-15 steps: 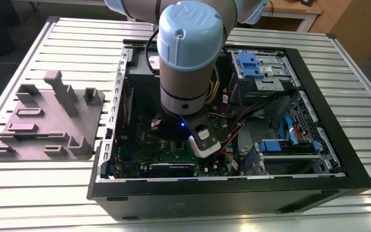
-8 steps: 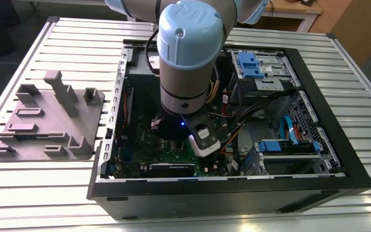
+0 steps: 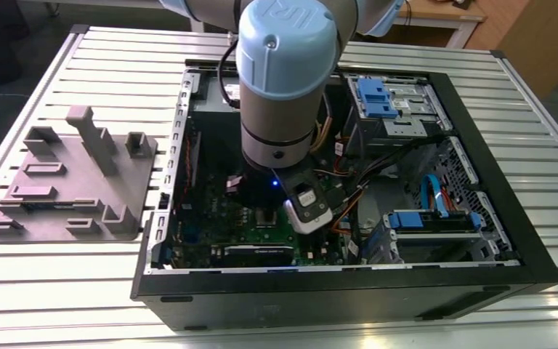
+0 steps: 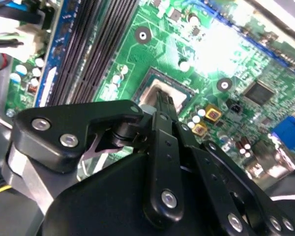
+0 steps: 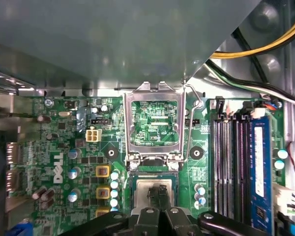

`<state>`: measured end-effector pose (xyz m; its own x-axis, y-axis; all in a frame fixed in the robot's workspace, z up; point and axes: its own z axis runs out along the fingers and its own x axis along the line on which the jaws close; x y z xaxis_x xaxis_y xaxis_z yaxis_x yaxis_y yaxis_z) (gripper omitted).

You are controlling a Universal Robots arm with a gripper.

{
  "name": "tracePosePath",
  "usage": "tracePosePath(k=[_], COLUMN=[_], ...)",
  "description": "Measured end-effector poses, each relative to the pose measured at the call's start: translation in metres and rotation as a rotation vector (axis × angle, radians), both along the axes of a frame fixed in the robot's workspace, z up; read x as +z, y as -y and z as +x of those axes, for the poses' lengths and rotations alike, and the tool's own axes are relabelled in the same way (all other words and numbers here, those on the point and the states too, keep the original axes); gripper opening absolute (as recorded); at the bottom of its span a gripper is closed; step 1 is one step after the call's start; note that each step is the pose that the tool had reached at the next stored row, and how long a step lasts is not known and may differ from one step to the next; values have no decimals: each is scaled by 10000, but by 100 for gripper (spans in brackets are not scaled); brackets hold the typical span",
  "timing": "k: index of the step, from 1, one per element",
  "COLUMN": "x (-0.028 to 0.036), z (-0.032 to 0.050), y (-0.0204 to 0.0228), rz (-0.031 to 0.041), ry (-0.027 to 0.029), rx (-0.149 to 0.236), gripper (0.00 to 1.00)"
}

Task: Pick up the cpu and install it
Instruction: 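Place the cpu into insertion slot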

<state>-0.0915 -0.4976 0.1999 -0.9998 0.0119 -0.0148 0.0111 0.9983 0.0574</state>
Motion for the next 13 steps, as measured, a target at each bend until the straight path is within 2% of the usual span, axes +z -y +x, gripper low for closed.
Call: tracePosePath(k=[5,13], x=[119,136], z=[0,0], y=[0,0], rz=[1,1], ry=[0,1], rx=[0,0], gripper=[10,10])
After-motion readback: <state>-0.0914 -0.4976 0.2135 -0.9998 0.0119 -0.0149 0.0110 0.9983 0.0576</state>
